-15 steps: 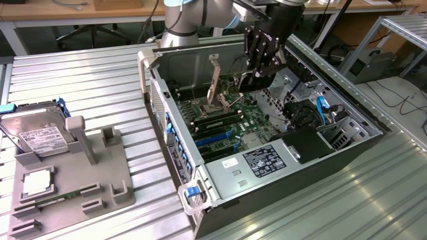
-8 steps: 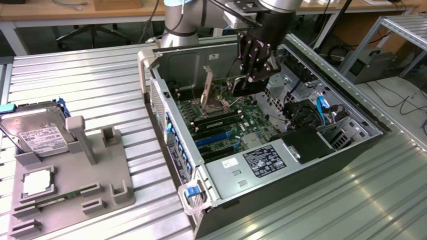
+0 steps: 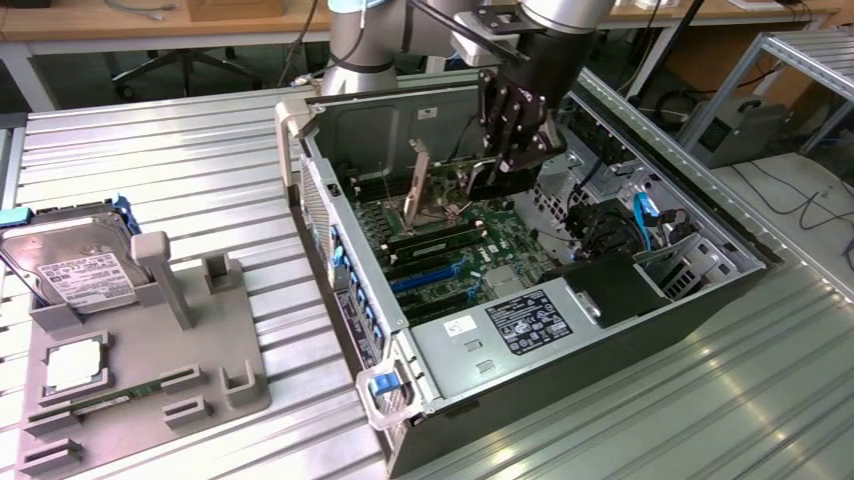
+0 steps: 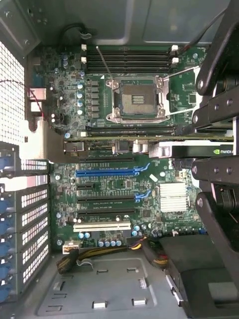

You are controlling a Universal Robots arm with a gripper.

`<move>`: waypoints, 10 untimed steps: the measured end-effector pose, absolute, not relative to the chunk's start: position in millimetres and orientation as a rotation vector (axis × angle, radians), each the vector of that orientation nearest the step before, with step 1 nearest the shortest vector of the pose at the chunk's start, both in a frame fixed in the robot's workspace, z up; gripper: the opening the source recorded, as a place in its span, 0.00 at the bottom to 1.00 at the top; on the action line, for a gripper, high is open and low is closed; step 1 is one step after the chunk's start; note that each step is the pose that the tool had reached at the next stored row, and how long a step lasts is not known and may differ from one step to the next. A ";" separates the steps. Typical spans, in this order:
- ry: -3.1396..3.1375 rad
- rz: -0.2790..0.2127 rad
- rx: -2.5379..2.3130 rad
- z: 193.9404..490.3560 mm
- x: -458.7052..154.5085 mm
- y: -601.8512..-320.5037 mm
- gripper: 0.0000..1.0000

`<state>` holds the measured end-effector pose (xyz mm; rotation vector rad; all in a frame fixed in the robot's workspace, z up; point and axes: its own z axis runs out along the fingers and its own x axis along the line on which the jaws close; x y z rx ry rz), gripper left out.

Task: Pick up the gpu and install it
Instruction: 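Insert the gpu into the slot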

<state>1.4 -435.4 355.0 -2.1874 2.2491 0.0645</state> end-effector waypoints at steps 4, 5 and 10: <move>2.249 0.065 -2.187 349.3 1.1 -438.8 0.27; 2.249 0.064 -2.187 347.6 1.0 -439.1 0.27; 2.249 0.064 -2.187 338.7 0.4 -440.2 0.27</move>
